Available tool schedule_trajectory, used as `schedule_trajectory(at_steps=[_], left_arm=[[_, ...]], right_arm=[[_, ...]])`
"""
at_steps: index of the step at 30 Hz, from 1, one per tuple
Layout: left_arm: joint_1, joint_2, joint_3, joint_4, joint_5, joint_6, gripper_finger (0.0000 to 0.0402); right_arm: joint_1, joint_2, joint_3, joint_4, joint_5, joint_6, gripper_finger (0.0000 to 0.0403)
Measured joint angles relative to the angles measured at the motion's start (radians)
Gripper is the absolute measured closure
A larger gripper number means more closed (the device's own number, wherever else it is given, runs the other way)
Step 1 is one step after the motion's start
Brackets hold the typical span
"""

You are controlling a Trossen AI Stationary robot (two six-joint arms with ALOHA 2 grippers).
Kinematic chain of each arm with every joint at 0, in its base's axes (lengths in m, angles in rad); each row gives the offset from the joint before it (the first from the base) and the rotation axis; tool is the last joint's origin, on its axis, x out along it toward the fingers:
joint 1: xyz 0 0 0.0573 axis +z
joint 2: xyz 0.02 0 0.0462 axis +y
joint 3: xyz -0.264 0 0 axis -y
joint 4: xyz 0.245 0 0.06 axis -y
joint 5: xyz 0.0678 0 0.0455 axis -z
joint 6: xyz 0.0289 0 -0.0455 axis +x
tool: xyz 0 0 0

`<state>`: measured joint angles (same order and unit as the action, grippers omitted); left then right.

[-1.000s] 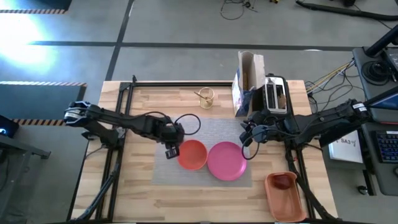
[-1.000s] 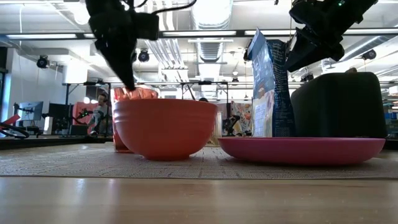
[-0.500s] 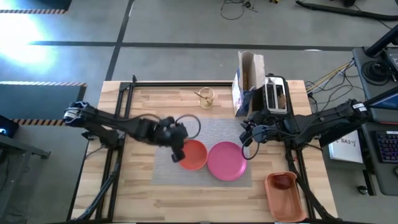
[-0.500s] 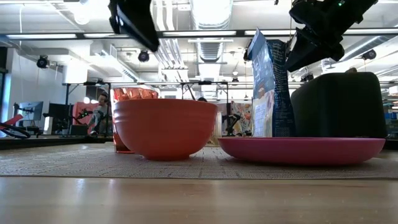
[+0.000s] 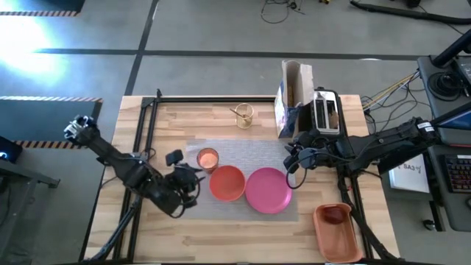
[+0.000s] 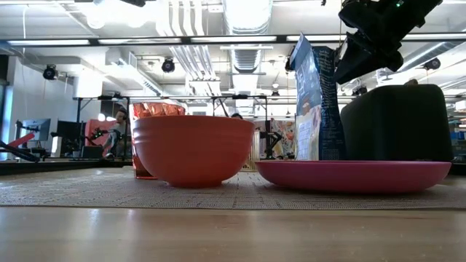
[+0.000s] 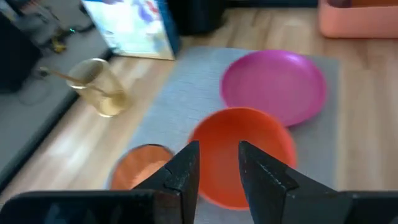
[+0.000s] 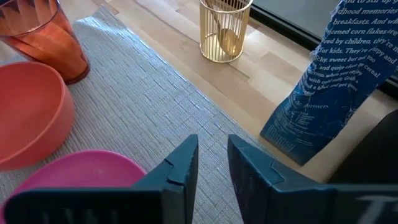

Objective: Arrange a breakfast setting
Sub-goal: Pour the cereals from the blue cereal box into the orange bowl

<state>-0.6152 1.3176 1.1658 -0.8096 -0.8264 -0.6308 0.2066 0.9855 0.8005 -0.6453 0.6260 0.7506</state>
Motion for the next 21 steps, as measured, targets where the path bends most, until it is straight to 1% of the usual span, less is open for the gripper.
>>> schedule_trajectory(at_steps=[4,7,9,11,16,19,21], left_arm=[[0.025,-0.083,-0.069,0.006,-0.024,0.012,0.0309],[0.034,-0.132,-0.137,0.058,-0.024,-0.008,0.0309],[0.033,-0.157,-0.197,0.149,-0.022,-0.016,0.0309],[0.031,-0.173,-0.266,0.28,-0.018,-0.009,0.0309],[0.032,-0.193,-0.421,0.611,-0.002,0.098,0.0309],[0.036,-0.217,-0.473,0.735,-0.027,0.175,0.0309],[0.037,-0.234,-0.491,0.766,-0.03,0.223,0.0309]], right_arm=[[0.0,0.0,0.0,0.0,0.0,0.0,0.033],[0.0,0.0,0.0,0.0,0.0,0.0,0.0329],[0.0,0.0,0.0,0.0,0.0,0.0,0.0326],[0.0,0.0,0.0,0.005,0.002,-0.002,0.0323],[-0.007,0.005,0.0,0.08,0.002,-0.033,0.0323],[-0.007,0.013,0.001,0.116,0.002,-0.03,0.0326],[-0.01,0.024,0.0,0.13,0.003,0.008,0.0328]])
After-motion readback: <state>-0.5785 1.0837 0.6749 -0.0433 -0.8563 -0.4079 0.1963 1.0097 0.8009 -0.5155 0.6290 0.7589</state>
